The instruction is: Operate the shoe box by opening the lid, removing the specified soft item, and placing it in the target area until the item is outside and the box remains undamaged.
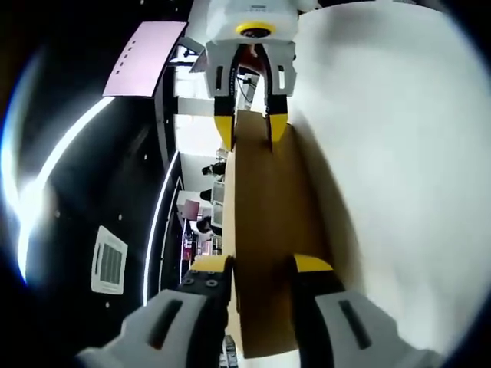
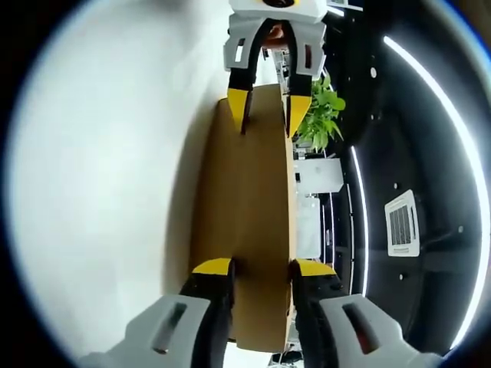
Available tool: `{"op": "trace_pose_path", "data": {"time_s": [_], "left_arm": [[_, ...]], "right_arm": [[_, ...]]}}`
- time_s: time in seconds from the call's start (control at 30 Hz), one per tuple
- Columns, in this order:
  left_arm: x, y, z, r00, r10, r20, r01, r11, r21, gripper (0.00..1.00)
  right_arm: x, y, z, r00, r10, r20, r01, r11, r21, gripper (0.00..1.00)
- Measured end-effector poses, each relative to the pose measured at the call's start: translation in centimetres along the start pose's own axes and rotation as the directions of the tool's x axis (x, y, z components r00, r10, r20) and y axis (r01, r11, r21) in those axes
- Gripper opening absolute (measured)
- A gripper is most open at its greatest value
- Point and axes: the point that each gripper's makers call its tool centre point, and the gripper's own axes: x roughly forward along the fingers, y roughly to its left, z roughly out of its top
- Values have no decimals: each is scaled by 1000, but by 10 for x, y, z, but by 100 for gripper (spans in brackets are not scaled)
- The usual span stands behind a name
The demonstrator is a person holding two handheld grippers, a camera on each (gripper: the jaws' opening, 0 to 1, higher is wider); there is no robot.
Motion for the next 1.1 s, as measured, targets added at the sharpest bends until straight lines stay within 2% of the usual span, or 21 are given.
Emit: {"op": "trace_pose_path", "data": {"time_s": [0.7, 0.9, 1.1], "left_arm": [[0, 1, 4, 999, -7, 37, 10, 998, -67, 29], [-5, 12, 2, 999, -6, 44, 10, 996, -90, 29], [-5, 13, 2, 999, -6, 40, 10, 995, -101, 29]], "right_arm": [[-3, -7, 3, 1000, 25, 15, -25, 1000, 8, 28], [-5, -11, 3, 999, 24, 23, -24, 1000, 15, 28], [-6, -12, 3, 999, 21, 30, -22, 1000, 18, 28]]}}
